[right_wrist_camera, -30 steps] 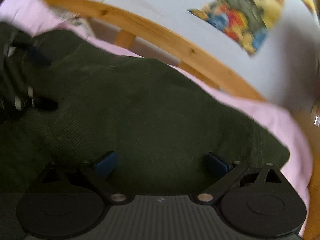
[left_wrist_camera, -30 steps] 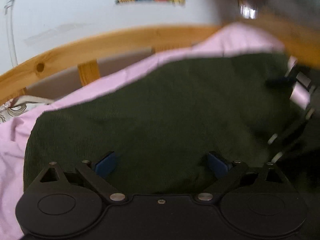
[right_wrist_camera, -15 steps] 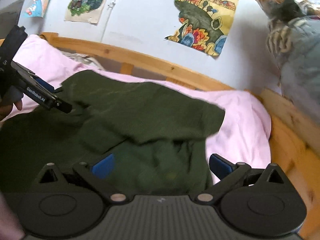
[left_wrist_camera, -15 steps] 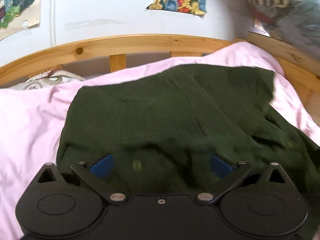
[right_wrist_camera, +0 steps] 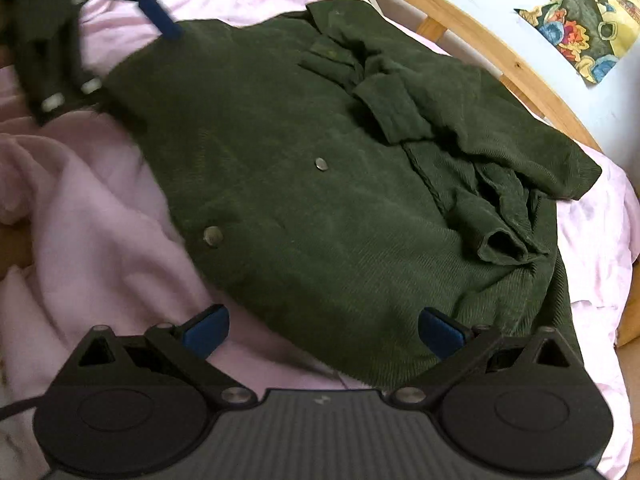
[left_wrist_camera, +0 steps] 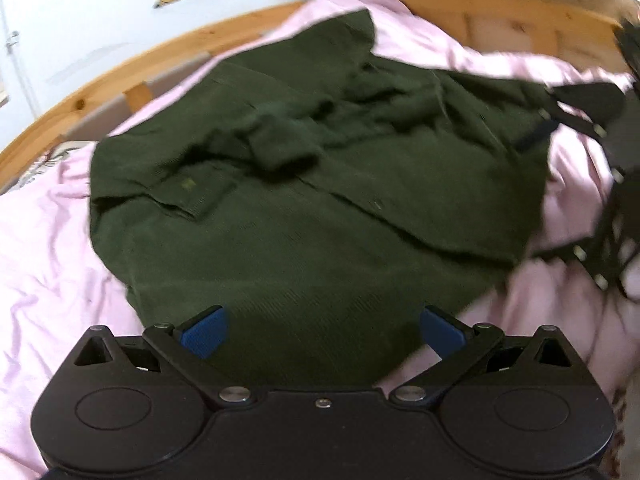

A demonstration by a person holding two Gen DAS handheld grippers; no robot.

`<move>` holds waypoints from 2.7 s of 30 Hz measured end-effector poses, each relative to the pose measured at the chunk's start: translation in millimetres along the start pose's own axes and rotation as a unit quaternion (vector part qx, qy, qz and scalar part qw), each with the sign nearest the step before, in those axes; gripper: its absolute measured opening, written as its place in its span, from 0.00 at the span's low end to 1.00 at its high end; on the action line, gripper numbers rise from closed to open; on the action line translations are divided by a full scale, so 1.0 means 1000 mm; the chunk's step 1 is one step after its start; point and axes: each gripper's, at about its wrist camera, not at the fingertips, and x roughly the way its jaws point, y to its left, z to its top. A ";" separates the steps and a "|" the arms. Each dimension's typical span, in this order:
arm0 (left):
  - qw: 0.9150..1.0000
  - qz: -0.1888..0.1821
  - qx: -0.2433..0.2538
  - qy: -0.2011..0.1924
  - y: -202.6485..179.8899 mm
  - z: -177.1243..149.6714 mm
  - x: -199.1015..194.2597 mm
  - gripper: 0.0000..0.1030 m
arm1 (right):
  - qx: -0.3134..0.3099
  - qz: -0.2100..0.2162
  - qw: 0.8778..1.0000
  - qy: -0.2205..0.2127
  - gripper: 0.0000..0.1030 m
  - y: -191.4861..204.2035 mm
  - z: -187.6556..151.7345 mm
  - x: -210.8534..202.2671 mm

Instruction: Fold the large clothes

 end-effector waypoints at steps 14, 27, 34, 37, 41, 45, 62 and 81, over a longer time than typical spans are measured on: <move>0.995 0.049 0.088 0.029 -0.025 -0.002 0.018 0.99 | 0.311 0.014 0.939 -0.150 0.97 -0.090 0.010 0.013; 0.986 0.096 0.133 0.031 -0.020 0.028 0.053 0.99 | 0.385 0.008 0.905 -0.180 0.97 -0.119 -0.009 0.038; 0.978 0.117 0.167 0.037 -0.024 0.029 0.067 1.00 | 0.391 0.017 0.903 -0.179 0.97 -0.118 -0.009 0.037; 0.975 0.132 0.174 0.035 -0.024 0.030 0.069 1.00 | 0.396 0.024 0.900 -0.179 0.97 -0.120 -0.010 0.035; 0.968 0.145 0.201 0.031 -0.024 0.023 0.070 1.00 | 0.394 0.027 0.901 -0.178 0.98 -0.120 -0.010 0.033; 0.962 0.157 0.218 0.034 -0.021 0.019 0.064 1.00 | 0.385 0.025 0.905 -0.181 0.98 -0.117 -0.007 0.029; 0.974 0.180 0.136 0.018 0.018 0.044 0.026 0.19 | 0.214 0.054 0.967 -0.125 0.99 -0.087 -0.017 -0.009; 0.987 0.161 0.016 -0.021 0.065 0.090 0.008 0.17 | 0.061 -0.203 0.977 0.007 0.97 -0.080 -0.042 0.031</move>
